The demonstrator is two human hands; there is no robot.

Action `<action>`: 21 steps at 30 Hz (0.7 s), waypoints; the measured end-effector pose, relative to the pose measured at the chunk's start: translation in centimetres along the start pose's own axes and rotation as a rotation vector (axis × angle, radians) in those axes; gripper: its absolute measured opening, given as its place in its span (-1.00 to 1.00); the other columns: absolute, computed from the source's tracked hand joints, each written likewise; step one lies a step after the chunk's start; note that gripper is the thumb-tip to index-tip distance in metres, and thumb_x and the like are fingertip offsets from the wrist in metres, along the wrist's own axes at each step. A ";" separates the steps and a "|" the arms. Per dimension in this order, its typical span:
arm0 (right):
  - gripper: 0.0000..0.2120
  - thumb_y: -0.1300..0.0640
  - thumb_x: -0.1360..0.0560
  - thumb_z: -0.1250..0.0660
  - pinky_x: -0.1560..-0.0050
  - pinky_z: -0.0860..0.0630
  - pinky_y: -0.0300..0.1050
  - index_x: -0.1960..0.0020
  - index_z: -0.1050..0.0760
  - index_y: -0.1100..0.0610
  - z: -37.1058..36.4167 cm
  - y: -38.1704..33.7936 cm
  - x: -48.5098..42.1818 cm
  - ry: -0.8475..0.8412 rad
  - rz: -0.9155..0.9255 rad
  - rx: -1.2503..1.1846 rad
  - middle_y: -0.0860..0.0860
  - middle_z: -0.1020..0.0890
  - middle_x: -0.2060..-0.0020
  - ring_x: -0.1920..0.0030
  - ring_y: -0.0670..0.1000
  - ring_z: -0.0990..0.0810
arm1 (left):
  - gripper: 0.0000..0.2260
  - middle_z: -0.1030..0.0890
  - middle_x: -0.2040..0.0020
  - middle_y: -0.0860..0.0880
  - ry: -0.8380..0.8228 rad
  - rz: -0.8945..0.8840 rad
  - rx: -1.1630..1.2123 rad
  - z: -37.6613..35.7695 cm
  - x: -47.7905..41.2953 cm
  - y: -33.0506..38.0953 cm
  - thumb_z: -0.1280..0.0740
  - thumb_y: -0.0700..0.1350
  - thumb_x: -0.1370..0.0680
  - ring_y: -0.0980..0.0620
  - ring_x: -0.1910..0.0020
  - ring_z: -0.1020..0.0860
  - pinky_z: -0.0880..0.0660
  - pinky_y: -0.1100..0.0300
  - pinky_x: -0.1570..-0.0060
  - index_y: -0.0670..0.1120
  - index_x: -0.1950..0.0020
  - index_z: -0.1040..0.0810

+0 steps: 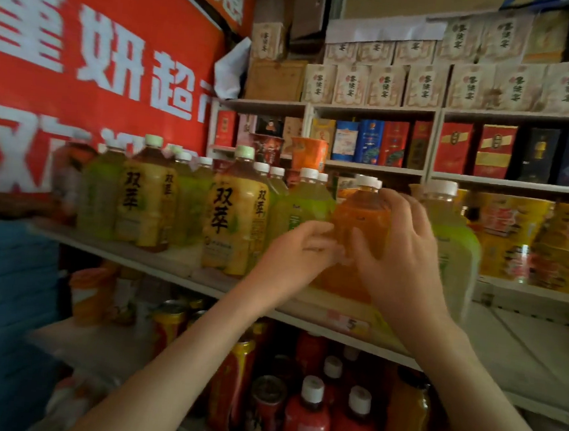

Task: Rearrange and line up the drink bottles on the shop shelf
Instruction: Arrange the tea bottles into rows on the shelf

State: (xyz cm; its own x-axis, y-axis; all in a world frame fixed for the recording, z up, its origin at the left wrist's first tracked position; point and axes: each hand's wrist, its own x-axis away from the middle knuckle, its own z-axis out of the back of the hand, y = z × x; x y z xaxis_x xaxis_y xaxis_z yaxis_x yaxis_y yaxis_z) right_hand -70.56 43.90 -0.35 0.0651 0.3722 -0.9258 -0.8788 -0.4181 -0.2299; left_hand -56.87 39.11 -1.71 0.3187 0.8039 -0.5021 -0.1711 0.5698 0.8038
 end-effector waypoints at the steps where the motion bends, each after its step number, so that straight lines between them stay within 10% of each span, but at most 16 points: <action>1: -0.49 0.14 -0.48 -0.34 -0.30 -0.36 0.11 -0.38 -0.30 0.19 -0.7 -0.6 0.1 -0.002 0.012 -0.022 0.11 -0.38 -0.31 -0.32 0.12 -0.35 | -0.64 -0.61 -0.10 0.15 0.034 0.005 -0.012 1.0 0.6 -0.3 -0.34 0.05 -0.53 0.17 -0.09 -0.57 -0.49 0.07 -0.19 0.09 -0.31 -0.43; 13: -0.46 0.13 -0.50 -0.33 -0.30 -0.33 -0.09 -0.42 -0.25 0.22 -8.2 -4.3 0.3 -0.238 -0.007 -0.154 0.11 -0.38 -0.30 -0.32 0.07 -0.35 | -0.71 -0.53 -0.01 0.24 0.373 0.119 -0.230 9.7 4.6 -3.0 -0.31 0.03 -0.55 0.32 0.00 -0.48 -0.43 0.37 0.10 0.08 -0.26 -0.44; 17: -0.55 0.22 -0.50 -0.31 -0.29 -0.30 0.00 -0.37 -0.34 0.17 -6.1 -3.6 -1.0 -0.011 0.076 -0.062 0.11 -0.42 -0.29 -0.31 0.12 -0.35 | -0.74 -0.53 -0.02 0.24 0.301 0.076 -0.245 8.5 3.9 -2.7 -0.31 0.03 -0.55 0.35 0.02 -0.48 -0.43 0.46 0.22 0.10 -0.23 -0.44; 21: -0.57 0.21 -0.49 -0.28 -0.27 -0.20 0.11 -0.35 -0.37 0.17 -2.1 -0.7 -3.6 0.261 0.025 0.144 0.15 -0.42 -0.30 -0.32 0.19 -0.34 | -0.73 -0.57 -0.07 0.17 0.204 0.026 -0.172 5.5 2.1 -1.8 -0.34 0.02 -0.53 0.21 -0.06 -0.55 -0.50 0.24 -0.07 0.06 -0.22 -0.47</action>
State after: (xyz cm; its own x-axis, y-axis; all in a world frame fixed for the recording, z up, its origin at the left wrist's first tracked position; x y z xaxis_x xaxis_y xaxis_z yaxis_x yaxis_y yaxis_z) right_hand -69.17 41.10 2.45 0.1459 0.1299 -0.9807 -0.9385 -0.2955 -0.1787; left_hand -50.79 38.79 -2.46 0.1206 0.8266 -0.5497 -0.3384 0.5548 0.7600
